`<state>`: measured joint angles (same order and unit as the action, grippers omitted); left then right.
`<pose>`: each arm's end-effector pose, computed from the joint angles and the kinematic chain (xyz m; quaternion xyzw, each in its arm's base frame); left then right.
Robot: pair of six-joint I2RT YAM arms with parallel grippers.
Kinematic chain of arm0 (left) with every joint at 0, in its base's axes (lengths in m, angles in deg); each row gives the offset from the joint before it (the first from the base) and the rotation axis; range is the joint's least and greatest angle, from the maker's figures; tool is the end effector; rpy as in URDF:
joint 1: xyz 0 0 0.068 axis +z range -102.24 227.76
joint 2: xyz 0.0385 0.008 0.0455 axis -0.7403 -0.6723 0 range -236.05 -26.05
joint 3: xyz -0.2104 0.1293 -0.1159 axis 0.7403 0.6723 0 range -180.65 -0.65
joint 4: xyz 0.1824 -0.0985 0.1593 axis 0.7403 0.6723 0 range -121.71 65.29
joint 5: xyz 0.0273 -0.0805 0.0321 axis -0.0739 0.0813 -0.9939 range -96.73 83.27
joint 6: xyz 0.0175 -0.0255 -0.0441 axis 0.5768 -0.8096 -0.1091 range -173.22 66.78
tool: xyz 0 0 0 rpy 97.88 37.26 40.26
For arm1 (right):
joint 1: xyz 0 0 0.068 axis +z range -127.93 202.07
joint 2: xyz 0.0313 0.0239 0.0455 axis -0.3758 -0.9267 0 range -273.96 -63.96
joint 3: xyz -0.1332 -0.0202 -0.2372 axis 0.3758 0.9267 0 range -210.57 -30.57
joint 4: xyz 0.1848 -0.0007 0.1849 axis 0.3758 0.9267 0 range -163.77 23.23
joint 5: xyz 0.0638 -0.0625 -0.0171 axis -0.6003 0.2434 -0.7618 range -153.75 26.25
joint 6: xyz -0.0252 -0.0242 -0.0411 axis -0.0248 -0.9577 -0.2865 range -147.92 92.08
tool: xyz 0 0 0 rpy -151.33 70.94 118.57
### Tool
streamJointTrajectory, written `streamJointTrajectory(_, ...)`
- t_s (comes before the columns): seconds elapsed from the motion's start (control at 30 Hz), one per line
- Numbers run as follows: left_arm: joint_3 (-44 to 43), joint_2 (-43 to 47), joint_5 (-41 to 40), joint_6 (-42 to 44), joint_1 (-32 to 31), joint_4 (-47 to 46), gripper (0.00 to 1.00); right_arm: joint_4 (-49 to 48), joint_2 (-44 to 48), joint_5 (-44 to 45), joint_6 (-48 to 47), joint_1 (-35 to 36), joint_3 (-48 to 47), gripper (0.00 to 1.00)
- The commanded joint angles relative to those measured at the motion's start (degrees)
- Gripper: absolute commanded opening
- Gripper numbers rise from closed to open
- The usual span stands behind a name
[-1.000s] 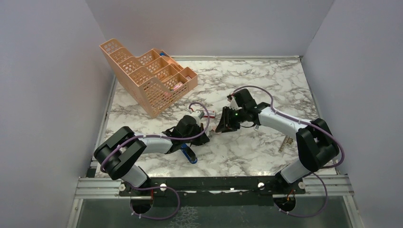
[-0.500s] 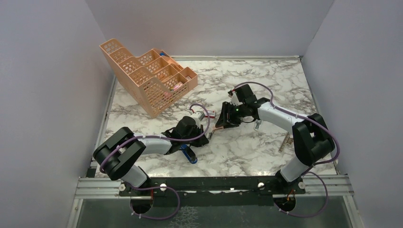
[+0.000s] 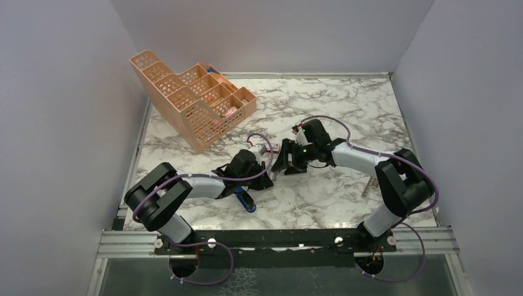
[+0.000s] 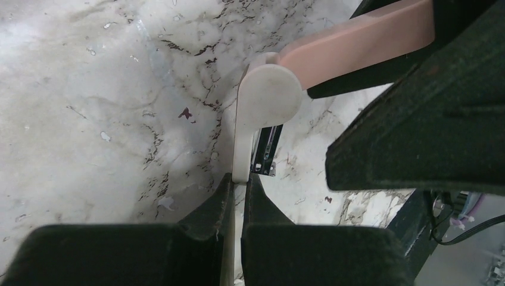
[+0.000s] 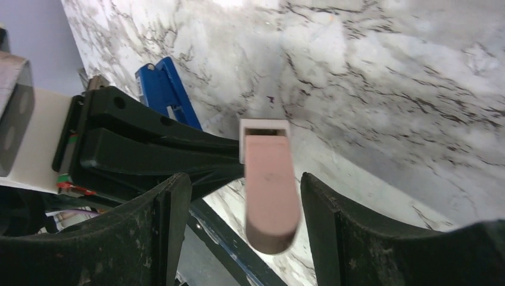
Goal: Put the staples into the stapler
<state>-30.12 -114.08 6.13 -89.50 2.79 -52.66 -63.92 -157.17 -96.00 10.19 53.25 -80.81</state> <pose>0.1896 -0.2007 0.1334 0.1168 0.8853 -0.3619 0.2675 0.2620 0.1807 0.1710 -0.0334 0.9142 0.3907 0.1023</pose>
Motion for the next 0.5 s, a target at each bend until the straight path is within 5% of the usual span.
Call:
streamJointTrajectory(0.0, -1.44, -1.56, 2.05, -1.74, 0.03, -0.41, 0.0, -5.52, -0.94, 3.33, 3.28, 1.38, 0.36, 0.7)
streamJointTrajectory(0.47, -1.46, -2.24, 2.21, -2.03, -0.03, -0.41, 0.0, -3.37, -4.48, 9.57, 3.55, 1.78, -1.99, 0.45)
